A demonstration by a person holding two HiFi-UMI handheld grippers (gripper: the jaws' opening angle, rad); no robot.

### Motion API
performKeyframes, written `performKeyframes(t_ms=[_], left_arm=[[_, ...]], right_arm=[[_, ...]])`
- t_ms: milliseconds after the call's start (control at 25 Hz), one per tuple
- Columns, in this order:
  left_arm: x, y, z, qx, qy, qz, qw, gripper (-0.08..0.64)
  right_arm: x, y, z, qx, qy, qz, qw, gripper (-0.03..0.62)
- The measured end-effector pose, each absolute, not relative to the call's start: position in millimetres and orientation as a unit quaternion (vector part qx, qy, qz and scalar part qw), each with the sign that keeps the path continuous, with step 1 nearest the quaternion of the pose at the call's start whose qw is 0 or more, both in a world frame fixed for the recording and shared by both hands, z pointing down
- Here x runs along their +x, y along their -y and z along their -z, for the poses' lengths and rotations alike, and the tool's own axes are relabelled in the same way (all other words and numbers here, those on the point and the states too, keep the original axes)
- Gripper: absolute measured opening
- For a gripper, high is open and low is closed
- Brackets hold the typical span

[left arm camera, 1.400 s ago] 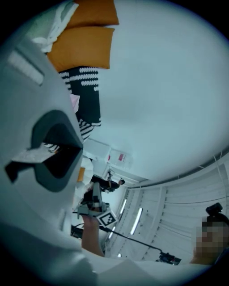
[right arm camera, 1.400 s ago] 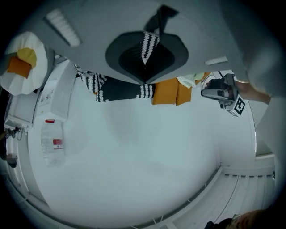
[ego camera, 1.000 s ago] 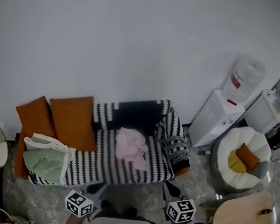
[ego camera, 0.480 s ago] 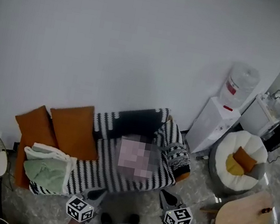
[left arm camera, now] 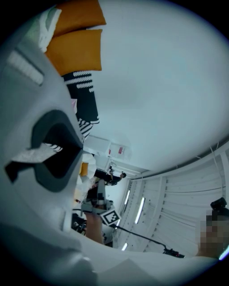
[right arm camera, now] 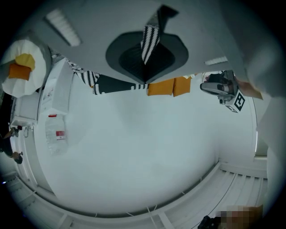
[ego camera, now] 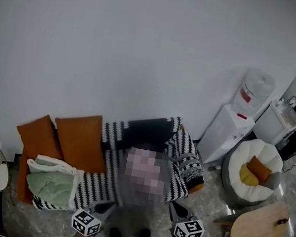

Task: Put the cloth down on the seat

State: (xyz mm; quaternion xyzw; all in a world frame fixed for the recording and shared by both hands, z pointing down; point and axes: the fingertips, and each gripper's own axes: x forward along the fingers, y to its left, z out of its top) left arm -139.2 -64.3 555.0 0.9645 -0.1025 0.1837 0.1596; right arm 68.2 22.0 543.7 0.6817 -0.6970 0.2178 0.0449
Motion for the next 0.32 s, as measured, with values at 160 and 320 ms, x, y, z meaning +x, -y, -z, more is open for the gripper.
performKeyframes(t_ms=[160,320], left_arm=[[-144.3,69.3,-556.6,0.965,0.104,-0.182,0.160,-0.002],[-143.3,73.2,-553.9,0.965,0.105,-0.181,0.160,-0.002]], right_arm=[[63.6,-18.9,-544.2,0.680,0.698,-0.217,0.052,0.003],[66.5,-16.1,-542.1,0.681,0.698,-0.216,0.053,0.003]])
